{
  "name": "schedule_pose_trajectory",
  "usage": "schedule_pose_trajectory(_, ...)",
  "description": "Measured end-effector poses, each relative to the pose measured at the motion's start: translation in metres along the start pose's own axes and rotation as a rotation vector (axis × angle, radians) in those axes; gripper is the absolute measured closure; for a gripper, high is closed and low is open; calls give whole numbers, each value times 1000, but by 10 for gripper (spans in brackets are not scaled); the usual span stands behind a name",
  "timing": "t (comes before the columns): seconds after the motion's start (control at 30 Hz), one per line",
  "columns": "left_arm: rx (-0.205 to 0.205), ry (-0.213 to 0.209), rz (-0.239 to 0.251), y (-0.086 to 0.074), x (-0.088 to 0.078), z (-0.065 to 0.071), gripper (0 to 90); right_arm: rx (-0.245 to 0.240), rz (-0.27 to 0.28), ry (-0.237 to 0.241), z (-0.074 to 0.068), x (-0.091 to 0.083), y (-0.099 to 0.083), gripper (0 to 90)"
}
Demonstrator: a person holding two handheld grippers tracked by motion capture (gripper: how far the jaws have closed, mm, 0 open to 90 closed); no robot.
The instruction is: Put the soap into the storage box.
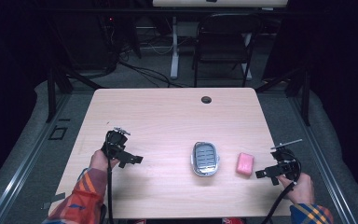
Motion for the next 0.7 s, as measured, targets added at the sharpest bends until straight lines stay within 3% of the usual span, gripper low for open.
schedule_pose_trajectory(0.13,2,-1,1,0,0,0,0,6,21,-2,-5,-1,3,25)
schedule_pose_trajectory(0.37,3,0,-1,0,0,0,0,3,0,-27,-9,-3,6,10)
schedule_pose_trajectory(0.7,4,-1,-1,0,-1,1,0,-31,9,2,-25,-6,13,0)
Point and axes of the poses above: each handheld gripper's, and its own axes: x roughly forward along the jaws, y roughly out of its top, z roughly to its right, the point moved 10 cm from there along x, roughly forward along the jaws, and after that the axes turned 15 degrees about -z, right-handed, at the moved point
